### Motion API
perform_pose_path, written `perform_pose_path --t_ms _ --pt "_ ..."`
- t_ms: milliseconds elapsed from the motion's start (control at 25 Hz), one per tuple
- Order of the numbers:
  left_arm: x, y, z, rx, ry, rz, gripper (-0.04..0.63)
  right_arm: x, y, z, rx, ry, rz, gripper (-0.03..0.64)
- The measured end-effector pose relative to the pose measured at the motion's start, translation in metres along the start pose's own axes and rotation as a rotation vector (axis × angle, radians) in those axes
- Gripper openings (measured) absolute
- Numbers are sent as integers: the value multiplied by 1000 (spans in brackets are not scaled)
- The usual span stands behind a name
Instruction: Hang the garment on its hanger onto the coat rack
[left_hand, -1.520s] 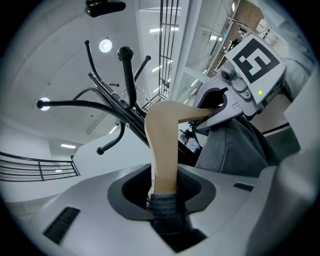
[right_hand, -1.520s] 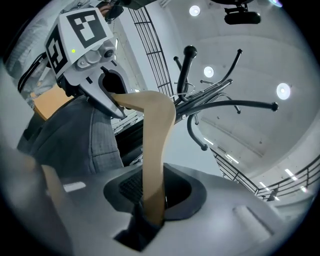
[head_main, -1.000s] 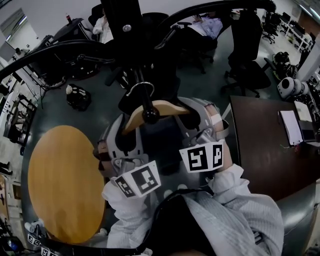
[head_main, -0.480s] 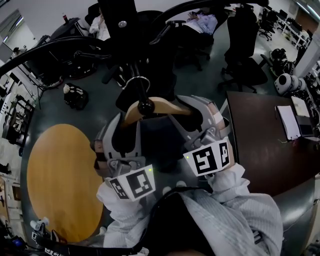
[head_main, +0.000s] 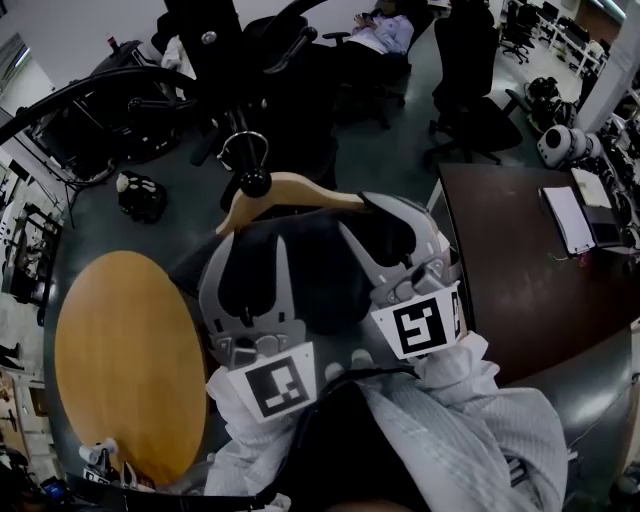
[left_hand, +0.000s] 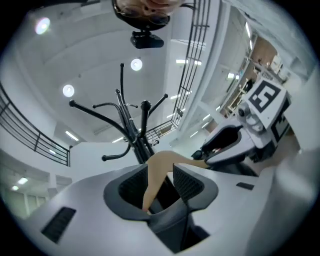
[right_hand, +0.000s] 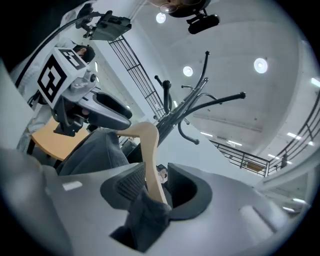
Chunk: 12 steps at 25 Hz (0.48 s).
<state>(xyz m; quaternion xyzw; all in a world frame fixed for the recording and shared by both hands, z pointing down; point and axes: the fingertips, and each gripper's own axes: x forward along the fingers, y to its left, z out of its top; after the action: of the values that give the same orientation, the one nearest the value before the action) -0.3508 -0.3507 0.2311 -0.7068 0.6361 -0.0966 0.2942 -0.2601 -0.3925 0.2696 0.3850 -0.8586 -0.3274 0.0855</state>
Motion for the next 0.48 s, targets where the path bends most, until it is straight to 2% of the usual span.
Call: perform_pose_path --t_ms 160,200,320,480 --pt "9 -49 9 -155 -37 -135 156 -20 -7 -12 68 46 -97 107" --pt "12 -61 9 -177 -36 -165 151 -27 -9 -14 96 48 -120 70" --pt "21 -91 14 -225 -42 -221 53 -46 -20 -25 182 63 -180 4" --pt "31 -127 20 -346 -42 -302 12 -67 -34 -44 279 91 -224 2"
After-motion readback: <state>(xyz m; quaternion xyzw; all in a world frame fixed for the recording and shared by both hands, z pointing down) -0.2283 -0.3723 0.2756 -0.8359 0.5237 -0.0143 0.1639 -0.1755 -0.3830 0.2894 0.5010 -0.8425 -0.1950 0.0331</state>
